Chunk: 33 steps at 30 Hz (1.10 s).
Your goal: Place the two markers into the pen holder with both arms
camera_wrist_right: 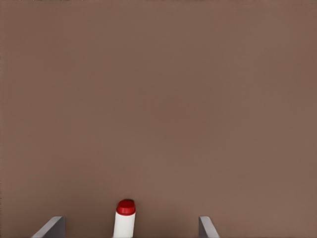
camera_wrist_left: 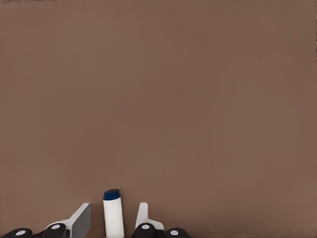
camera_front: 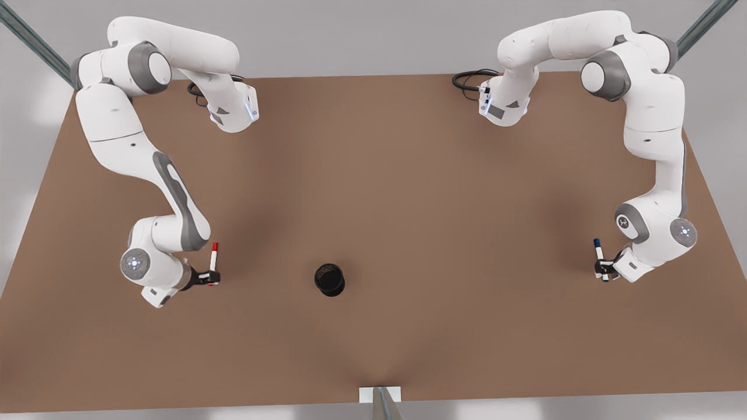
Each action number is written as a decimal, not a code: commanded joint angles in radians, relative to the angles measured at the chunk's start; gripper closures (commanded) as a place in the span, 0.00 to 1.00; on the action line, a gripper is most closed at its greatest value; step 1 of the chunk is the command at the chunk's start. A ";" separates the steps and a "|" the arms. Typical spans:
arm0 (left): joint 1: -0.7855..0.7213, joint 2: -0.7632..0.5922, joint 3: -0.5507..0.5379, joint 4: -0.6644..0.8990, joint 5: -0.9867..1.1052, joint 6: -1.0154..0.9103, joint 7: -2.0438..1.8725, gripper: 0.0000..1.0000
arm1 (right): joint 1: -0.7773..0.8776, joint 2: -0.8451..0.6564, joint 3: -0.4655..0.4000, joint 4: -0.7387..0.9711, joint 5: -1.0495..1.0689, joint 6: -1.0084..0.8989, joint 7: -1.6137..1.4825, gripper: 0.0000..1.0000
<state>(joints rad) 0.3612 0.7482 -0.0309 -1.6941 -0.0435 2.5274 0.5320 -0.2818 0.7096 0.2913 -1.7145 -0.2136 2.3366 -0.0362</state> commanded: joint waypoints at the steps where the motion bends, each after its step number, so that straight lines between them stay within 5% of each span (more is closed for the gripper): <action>1: 0.001 0.000 0.000 0.001 -0.001 0.010 0.181 0.42 | 0.003 0.004 0.000 0.000 -0.003 0.037 0.038 0.00; 6: 0.002 0.005 0.000 0.002 -0.001 0.008 0.180 0.50 | 0.009 0.016 -0.001 -0.004 -0.032 0.030 0.050 0.09; 12: 0.002 0.006 0.000 0.004 -0.001 0.008 0.175 0.62 | 0.013 0.019 0.000 -0.011 -0.032 0.027 0.061 0.34; 20: 0.001 0.010 0.000 0.004 -0.003 0.008 0.161 0.64 | 0.004 -0.005 0.005 -0.071 -0.075 0.001 0.148 0.41; 27: -0.001 0.010 0.000 0.004 -0.003 0.008 0.144 0.79 | 0.013 -0.012 0.012 -0.077 -0.075 -0.003 0.197 0.79; 33: -0.007 -0.047 -0.032 0.011 -0.021 -0.079 0.102 0.79 | 0.012 -0.068 0.035 -0.070 -0.075 -0.014 0.197 0.79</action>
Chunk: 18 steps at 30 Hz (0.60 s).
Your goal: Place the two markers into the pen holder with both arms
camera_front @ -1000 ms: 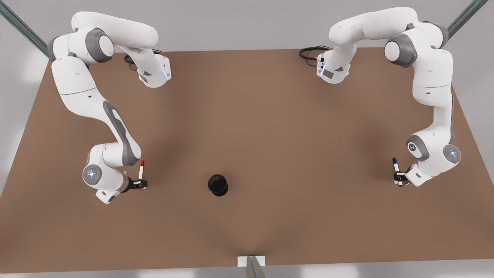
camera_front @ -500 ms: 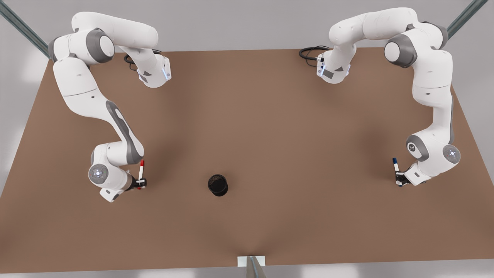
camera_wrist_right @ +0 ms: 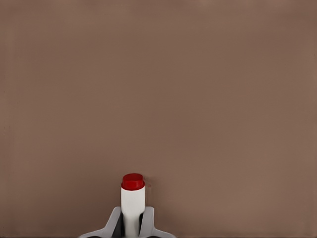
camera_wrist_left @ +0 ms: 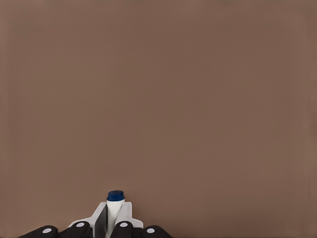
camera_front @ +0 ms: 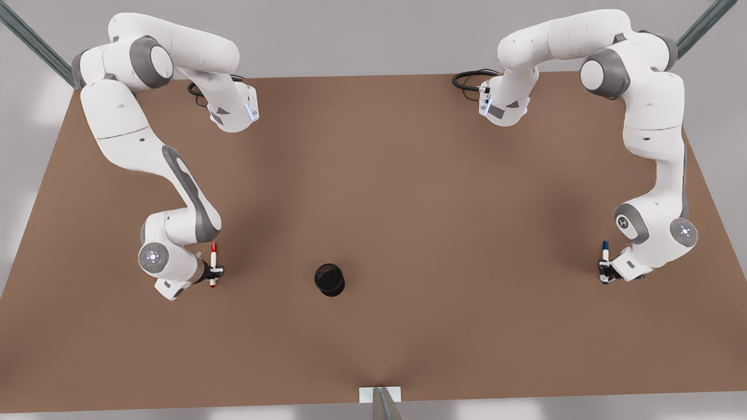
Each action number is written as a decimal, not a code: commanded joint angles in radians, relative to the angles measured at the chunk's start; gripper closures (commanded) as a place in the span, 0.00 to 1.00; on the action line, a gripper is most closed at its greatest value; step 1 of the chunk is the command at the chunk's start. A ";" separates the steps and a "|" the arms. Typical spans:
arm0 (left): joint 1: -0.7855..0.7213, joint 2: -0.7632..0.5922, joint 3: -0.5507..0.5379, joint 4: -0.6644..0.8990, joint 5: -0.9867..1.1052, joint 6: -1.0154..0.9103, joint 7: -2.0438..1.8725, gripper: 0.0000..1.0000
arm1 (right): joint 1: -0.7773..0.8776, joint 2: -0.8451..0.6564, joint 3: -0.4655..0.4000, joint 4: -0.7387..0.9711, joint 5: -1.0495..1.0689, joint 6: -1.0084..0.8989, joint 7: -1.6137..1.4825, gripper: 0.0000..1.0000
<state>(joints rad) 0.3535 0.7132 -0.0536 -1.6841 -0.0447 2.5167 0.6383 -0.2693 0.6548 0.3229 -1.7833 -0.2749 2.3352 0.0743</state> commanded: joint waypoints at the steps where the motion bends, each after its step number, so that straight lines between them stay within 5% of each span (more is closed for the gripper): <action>1: -0.001 -0.038 -0.020 0.011 -0.058 -0.122 -0.008 0.79 | -0.004 -0.024 0.010 0.007 -0.013 -0.017 0.084 0.79; 8: -0.001 -0.118 -0.112 0.011 -0.118 -0.170 -0.019 0.79 | -0.011 -0.277 0.108 0.059 0.002 -0.211 0.085 0.79; 18: -0.011 -0.147 -0.310 0.041 -0.145 -0.203 -0.106 0.79 | -0.093 -0.362 0.223 0.062 0.057 -0.257 0.085 0.79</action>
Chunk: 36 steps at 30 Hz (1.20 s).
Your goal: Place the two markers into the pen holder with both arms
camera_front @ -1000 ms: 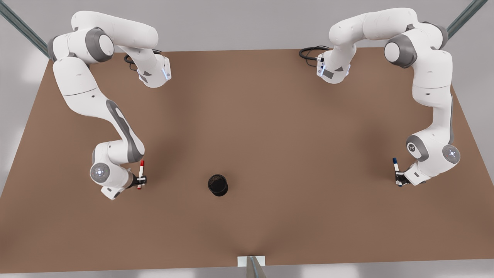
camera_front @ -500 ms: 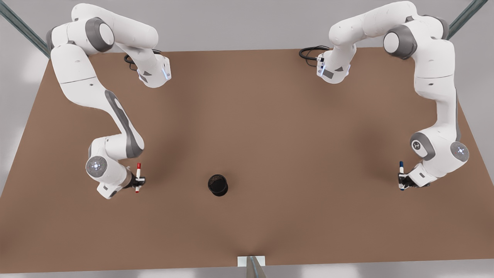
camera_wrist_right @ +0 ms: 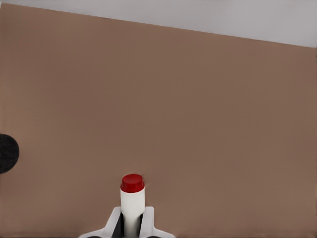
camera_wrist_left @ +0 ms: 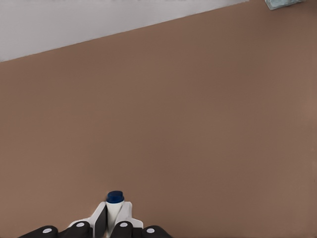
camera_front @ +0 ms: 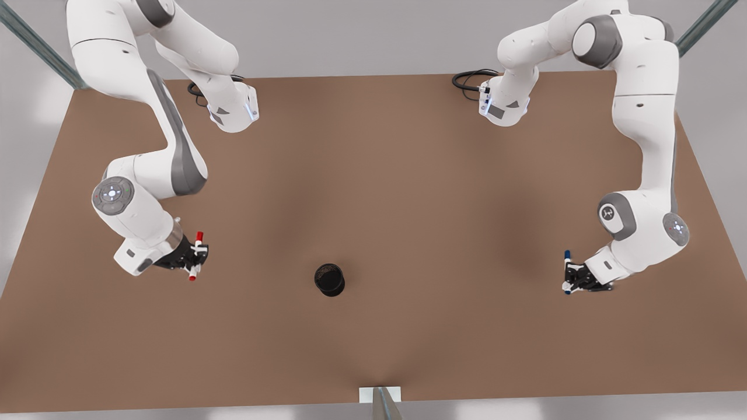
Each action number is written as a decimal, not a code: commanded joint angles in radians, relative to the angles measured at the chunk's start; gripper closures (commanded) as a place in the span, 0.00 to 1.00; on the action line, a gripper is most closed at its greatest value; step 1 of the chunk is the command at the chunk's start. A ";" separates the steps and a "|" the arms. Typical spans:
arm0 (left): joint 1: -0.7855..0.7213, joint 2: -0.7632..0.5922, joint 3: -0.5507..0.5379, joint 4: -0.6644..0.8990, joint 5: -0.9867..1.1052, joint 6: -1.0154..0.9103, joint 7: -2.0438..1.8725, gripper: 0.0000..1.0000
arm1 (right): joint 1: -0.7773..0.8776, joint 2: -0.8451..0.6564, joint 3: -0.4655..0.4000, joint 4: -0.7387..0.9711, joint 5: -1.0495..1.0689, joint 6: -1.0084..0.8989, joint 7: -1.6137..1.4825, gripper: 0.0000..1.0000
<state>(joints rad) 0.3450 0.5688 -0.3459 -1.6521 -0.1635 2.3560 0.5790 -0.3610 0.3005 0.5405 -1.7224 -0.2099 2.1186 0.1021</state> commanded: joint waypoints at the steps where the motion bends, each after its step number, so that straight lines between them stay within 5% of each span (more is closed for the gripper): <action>1: -0.026 0.008 -0.090 0.047 -0.125 -0.047 -0.239 0.79 | -0.001 -0.007 0.006 0.001 -0.008 -0.040 0.054 0.79; 3: -0.167 0.042 -0.104 0.160 -0.182 0.014 -0.309 0.79 | -0.001 -0.009 0.006 0.001 -0.008 -0.039 0.048 0.79; 7: -0.429 0.065 -0.108 0.169 -0.324 0.446 -0.314 0.79 | 0.000 -0.014 0.018 0.010 -0.011 -0.040 0.053 0.79; 9: -0.581 0.149 -0.110 0.178 -0.393 0.744 -0.320 0.79 | 0.000 -0.012 0.018 0.014 -0.011 -0.037 0.050 0.79; 13: -0.774 0.313 -0.107 0.383 -0.390 1.045 -0.450 0.79 | 0.000 -0.017 0.027 0.015 -0.011 -0.040 0.050 0.79; 36: -0.982 0.543 0.061 0.535 -0.324 1.111 -0.544 0.79 | 0.008 -0.026 0.058 0.032 -0.014 -0.071 0.054 0.79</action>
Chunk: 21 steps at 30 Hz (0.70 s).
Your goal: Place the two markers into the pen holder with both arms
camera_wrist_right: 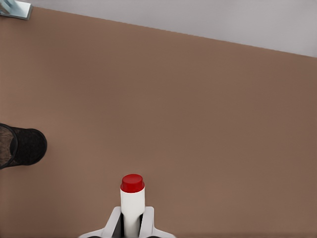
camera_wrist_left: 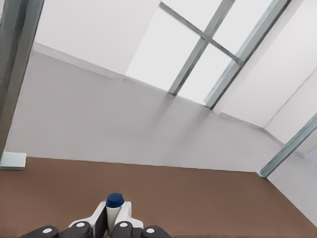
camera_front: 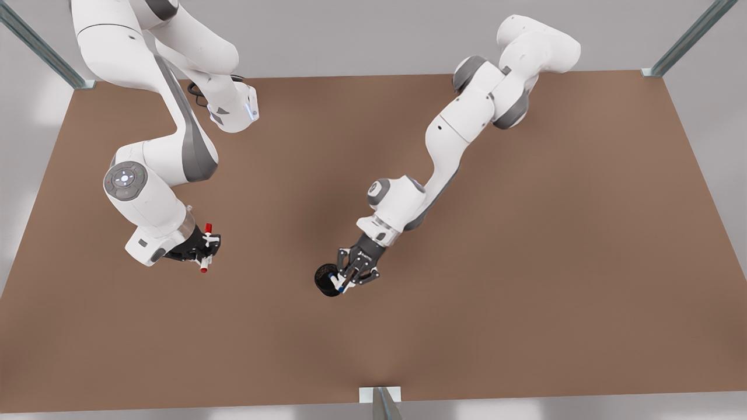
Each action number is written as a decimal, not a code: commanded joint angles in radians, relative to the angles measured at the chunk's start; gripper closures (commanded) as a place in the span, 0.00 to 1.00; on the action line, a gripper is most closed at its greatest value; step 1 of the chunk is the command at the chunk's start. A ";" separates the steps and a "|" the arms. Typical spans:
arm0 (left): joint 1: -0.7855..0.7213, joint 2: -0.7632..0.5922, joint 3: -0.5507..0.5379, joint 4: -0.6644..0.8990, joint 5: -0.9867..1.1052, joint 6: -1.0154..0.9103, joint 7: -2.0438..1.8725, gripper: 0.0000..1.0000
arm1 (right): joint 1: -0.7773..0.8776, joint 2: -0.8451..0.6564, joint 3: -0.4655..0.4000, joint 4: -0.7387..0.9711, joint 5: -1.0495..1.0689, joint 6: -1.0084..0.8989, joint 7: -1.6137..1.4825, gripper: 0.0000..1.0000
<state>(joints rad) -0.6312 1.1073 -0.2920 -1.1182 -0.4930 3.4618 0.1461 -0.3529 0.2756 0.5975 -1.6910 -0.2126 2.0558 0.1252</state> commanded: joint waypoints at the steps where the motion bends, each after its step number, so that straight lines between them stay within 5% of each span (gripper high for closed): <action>1: -0.008 0.005 0.011 0.001 0.005 0.005 -0.111 0.79 | 0.002 -0.001 0.001 0.002 -0.011 -0.008 0.033 0.79; 5: -0.033 0.019 0.048 -0.006 0.007 0.005 -0.103 0.79 | -0.003 -0.010 0.039 0.007 -0.010 -0.014 0.034 0.79; 6: -0.048 0.019 0.062 -0.009 0.007 0.005 -0.103 0.68 | -0.004 -0.016 0.053 0.007 -0.010 -0.014 0.033 0.79; 7: -0.065 0.019 0.074 -0.011 0.013 0.013 -0.092 0.04 | -0.004 -0.021 0.065 0.007 -0.010 -0.026 0.036 0.79; 9: -0.140 0.019 0.191 -0.011 0.028 0.016 -0.092 0.00 | 0.006 -0.019 0.087 0.010 -0.011 -0.017 0.036 0.79; 12: -0.096 0.003 0.188 -0.040 0.049 0.002 -0.094 0.00 | 0.051 -0.013 0.097 0.039 -0.010 0.003 0.037 0.79; 13: -0.001 -0.058 0.108 -0.140 0.131 -0.021 -0.094 0.00 | 0.077 -0.012 0.096 0.039 -0.010 0.024 0.060 0.79; 14: 0.188 -0.107 -0.077 -0.164 0.139 -0.189 -0.100 0.00 | 0.104 -0.007 0.096 0.039 -0.034 0.033 0.100 0.79; 15: 0.344 -0.213 -0.142 -0.203 0.131 -0.490 -0.111 0.00 | 0.109 -0.004 0.097 0.039 -0.039 0.047 0.105 0.79; 17: 0.502 -0.443 -0.007 -0.195 0.287 -1.288 -0.229 0.00 | 0.150 0.004 0.097 0.063 -0.041 0.079 0.106 0.79; 18: 0.559 -0.507 0.007 -0.170 0.388 -1.532 -0.227 0.00 | 0.173 0.030 0.097 0.082 -0.041 0.113 0.106 0.79; 21: 0.665 -0.691 0.031 -0.163 0.654 -1.937 -0.226 0.00 | 0.267 0.227 0.088 0.312 -0.172 0.193 0.103 0.79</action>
<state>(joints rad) 0.0182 0.4559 -0.2713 -1.2838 -0.0479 2.3380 0.0394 -0.1001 0.4645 0.6863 -1.4245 -0.2996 2.1630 0.1564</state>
